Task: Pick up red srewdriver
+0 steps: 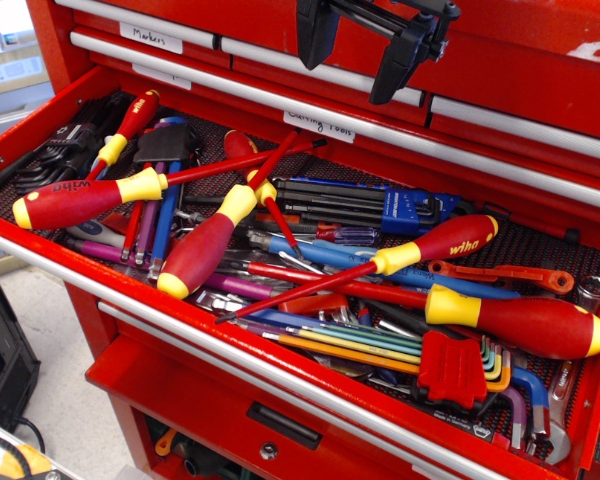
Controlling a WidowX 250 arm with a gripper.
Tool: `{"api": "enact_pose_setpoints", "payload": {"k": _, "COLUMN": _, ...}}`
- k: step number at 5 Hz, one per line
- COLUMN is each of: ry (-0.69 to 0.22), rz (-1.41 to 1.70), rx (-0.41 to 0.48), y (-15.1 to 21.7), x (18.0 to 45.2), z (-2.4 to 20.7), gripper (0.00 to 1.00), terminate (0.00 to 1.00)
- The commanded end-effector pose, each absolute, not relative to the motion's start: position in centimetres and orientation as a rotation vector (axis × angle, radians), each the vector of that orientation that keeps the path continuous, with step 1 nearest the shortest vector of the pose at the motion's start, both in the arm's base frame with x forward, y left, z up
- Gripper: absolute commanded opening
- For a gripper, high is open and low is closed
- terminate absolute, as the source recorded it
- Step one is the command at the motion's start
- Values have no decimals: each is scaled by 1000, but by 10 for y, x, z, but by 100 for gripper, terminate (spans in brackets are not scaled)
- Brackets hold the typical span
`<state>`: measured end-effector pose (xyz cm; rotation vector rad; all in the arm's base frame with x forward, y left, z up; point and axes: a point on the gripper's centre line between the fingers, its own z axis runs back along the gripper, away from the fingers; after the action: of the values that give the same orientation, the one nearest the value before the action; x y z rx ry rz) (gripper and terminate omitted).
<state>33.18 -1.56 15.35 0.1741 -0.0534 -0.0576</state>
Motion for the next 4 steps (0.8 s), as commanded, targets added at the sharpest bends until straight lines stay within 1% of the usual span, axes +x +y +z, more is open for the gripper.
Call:
{"api": "enact_pose_setpoints", "payload": {"k": 1, "ry": -53, "rz": -58, "rx": 174, "y": -16, "x": 332, "z": 153, "gripper": 100, "terminate": 0}}
{"api": "enact_pose_setpoints", "payload": {"k": 2, "ry": -79, "rz": 14, "rx": 230, "y": 0, "x": 316, "z": 149, "gripper": 100, "terminate": 0}}
{"api": "enact_pose_setpoints", "payload": {"k": 3, "ry": -116, "rz": 50, "rx": 189, "y": 16, "x": 300, "z": 129, "gripper": 100, "terminate": 0}}
{"api": "enact_pose_setpoints", "payload": {"k": 4, "ry": -176, "rz": 41, "rx": 147, "y": 37, "x": 293, "z": 99, "gripper": 100, "terminate": 0}}
